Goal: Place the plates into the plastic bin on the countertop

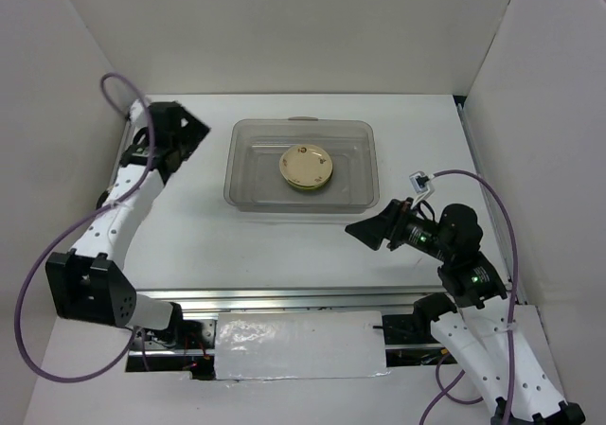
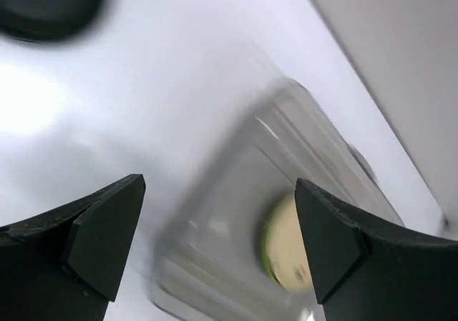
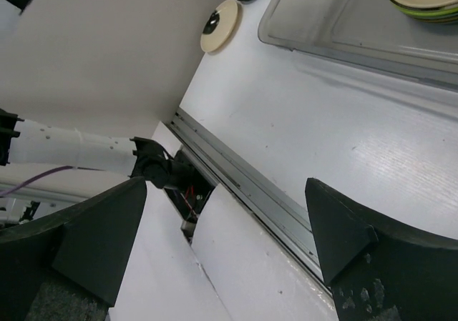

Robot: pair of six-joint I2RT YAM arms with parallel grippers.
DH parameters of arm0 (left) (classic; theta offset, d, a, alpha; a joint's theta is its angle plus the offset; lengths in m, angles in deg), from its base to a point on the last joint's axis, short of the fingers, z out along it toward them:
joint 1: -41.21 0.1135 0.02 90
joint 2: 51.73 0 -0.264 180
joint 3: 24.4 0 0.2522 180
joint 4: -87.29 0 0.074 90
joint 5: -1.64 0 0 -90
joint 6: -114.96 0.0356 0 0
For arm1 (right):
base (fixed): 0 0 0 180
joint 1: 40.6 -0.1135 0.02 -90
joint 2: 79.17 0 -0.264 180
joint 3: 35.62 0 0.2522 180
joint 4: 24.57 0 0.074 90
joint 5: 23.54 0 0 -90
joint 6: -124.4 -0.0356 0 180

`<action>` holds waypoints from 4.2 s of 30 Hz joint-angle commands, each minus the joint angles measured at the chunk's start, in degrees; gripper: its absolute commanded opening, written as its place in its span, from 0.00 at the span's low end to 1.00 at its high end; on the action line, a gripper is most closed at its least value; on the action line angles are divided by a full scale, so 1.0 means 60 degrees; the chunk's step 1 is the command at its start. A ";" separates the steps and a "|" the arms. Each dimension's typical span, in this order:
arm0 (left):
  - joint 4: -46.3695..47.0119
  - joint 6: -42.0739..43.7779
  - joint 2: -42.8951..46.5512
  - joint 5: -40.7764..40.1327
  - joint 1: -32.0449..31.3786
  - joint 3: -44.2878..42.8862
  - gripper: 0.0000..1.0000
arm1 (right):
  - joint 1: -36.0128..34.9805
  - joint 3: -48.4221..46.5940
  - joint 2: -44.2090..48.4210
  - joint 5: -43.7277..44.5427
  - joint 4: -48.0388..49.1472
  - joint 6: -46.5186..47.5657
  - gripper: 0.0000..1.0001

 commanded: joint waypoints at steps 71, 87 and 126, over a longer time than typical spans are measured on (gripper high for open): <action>0.4229 -0.6420 -0.5794 -0.1722 0.3515 0.1789 0.28 | -0.1428 0.1398 -0.0572 -0.1735 0.3314 -0.0048 1.00; 0.5006 -0.5439 -0.6248 -0.0740 0.4071 0.1365 0.35 | -0.1413 0.1369 -0.0513 -0.1559 0.3079 0.0069 1.00; 0.6355 -0.2879 -0.1533 0.2405 0.3986 0.2347 0.00 | -0.1281 0.0799 -0.0396 -0.0067 0.1748 0.0699 1.00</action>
